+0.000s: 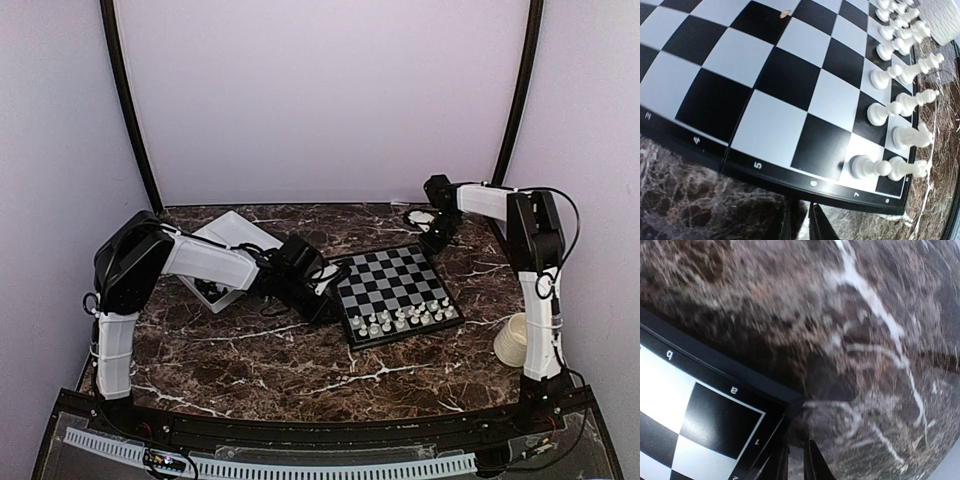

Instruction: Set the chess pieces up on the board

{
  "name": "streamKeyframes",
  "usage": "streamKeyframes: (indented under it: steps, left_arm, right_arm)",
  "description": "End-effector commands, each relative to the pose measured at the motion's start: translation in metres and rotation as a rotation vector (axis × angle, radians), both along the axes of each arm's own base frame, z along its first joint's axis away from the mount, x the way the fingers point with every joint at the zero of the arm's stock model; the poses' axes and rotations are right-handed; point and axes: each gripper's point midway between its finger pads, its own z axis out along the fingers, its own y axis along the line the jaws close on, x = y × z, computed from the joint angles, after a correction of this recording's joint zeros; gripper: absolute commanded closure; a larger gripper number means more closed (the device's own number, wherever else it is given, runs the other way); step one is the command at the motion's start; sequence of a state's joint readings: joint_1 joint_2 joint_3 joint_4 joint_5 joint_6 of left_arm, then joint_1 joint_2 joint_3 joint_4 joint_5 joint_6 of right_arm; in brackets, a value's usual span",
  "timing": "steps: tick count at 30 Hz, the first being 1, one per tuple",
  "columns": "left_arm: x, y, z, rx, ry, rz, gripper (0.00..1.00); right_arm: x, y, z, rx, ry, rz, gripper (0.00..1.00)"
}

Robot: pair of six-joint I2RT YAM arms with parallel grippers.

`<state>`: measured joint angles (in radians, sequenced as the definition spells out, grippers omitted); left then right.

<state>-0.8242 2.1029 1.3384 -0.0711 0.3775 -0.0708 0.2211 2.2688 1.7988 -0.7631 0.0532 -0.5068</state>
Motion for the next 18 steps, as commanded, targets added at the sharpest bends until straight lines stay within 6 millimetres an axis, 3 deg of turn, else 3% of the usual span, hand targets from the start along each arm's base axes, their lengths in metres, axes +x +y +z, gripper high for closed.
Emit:
streamKeyframes:
  steps: [1, 5, 8, 11, 14, 18]
  left_arm:
    - [-0.022, -0.008, -0.007, -0.003, 0.041, -0.037, 0.84]
    - [-0.032, -0.012, -0.006, 0.013, 0.03, -0.07, 0.84]
    - [-0.039, -0.007, 0.0, 0.046, 0.037, -0.087, 0.84]
    - [-0.04, 0.001, 0.019, 0.07, -0.026, -0.136, 0.83]
    - [-0.035, 0.008, 0.055, 0.07, -0.125, -0.158, 0.81]
    - [-0.002, 0.01, 0.095, 0.049, -0.238, -0.113, 0.7]
  right_arm:
    - [-0.007, 0.049, -0.031, 0.051, 0.098, 0.092, 0.87]
    - [0.004, 0.083, -0.029, 0.088, 0.069, 0.156, 0.86]
    - [0.014, 0.096, -0.019, 0.115, 0.041, 0.162, 0.85]
    - [0.025, 0.095, 0.01, 0.14, -0.017, 0.136, 0.8]
    - [0.027, 0.087, 0.061, 0.168, -0.114, 0.103, 0.71]
    - [0.008, 0.074, 0.114, 0.219, -0.227, 0.057, 0.63]
